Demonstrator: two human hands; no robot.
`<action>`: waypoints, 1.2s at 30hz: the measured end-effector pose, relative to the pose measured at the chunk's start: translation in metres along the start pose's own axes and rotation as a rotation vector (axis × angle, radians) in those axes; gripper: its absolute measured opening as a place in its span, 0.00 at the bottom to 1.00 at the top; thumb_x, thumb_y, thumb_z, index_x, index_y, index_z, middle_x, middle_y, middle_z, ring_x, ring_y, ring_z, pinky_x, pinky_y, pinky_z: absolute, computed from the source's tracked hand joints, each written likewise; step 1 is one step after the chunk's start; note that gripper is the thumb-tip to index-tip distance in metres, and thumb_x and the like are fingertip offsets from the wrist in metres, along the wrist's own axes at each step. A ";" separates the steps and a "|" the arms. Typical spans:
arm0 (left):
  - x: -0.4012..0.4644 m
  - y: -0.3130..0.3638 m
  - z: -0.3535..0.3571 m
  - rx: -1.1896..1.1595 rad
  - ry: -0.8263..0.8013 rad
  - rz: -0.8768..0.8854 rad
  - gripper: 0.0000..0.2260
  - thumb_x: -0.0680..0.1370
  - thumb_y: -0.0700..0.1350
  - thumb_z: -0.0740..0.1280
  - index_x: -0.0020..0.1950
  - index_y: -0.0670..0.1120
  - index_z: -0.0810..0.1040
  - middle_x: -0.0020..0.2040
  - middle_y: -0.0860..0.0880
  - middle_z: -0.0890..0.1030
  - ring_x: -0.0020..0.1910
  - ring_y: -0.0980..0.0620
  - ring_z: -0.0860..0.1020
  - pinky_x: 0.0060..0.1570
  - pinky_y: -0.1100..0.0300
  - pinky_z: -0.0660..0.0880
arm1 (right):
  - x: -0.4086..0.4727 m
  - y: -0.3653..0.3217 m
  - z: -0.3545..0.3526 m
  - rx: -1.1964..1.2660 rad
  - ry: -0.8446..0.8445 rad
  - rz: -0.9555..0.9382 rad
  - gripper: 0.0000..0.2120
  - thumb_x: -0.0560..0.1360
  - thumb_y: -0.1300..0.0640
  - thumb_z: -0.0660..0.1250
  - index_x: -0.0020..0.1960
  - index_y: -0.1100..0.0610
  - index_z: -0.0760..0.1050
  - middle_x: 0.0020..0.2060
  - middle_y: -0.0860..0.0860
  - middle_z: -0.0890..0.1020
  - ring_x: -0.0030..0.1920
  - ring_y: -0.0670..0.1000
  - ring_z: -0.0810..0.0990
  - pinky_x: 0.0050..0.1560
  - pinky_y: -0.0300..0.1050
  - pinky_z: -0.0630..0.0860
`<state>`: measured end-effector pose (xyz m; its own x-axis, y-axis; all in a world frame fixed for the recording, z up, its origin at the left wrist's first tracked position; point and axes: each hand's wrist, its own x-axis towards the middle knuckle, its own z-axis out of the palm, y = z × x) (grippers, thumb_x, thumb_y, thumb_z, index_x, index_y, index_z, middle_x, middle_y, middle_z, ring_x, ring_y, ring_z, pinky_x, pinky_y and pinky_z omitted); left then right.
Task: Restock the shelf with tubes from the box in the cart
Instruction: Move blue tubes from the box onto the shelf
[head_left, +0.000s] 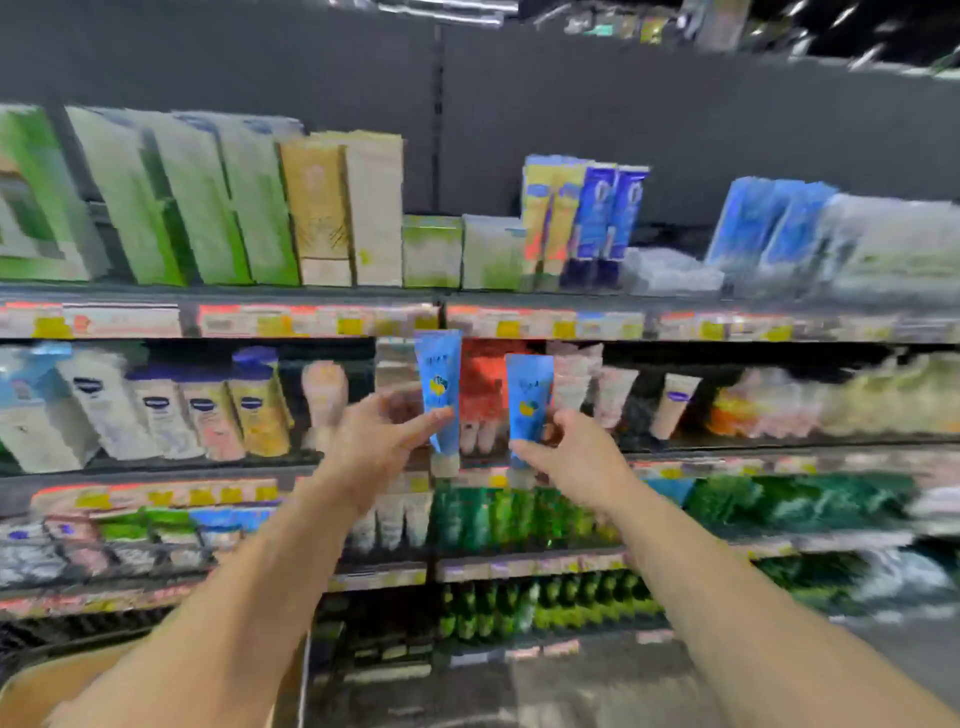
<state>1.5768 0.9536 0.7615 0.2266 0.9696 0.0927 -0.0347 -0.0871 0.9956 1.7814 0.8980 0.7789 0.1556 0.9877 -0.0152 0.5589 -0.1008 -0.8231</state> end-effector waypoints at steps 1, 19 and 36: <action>0.003 0.009 0.028 -0.021 -0.031 0.016 0.12 0.73 0.41 0.72 0.56 0.44 0.81 0.45 0.47 0.85 0.38 0.55 0.81 0.38 0.59 0.77 | -0.008 0.007 -0.029 -0.022 0.045 -0.004 0.11 0.74 0.53 0.72 0.39 0.49 0.70 0.32 0.44 0.74 0.33 0.47 0.73 0.33 0.40 0.67; 0.132 0.097 0.300 -0.008 -0.157 0.178 0.11 0.76 0.43 0.71 0.57 0.45 0.80 0.46 0.50 0.84 0.41 0.55 0.83 0.40 0.57 0.80 | -0.014 0.130 -0.280 0.132 0.343 0.085 0.09 0.74 0.54 0.71 0.53 0.49 0.77 0.44 0.48 0.83 0.43 0.48 0.83 0.48 0.48 0.81; 0.320 0.101 0.443 0.208 -0.008 0.315 0.03 0.74 0.43 0.72 0.43 0.51 0.82 0.41 0.54 0.85 0.42 0.55 0.83 0.46 0.57 0.80 | 0.155 0.163 -0.399 0.180 0.469 -0.002 0.08 0.73 0.52 0.73 0.51 0.48 0.78 0.42 0.44 0.84 0.44 0.45 0.83 0.51 0.48 0.80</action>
<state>2.0776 1.1540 0.8981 0.2436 0.8861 0.3942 0.0943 -0.4262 0.8997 2.2219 0.9872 0.8694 0.5274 0.8236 0.2088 0.4162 -0.0361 -0.9086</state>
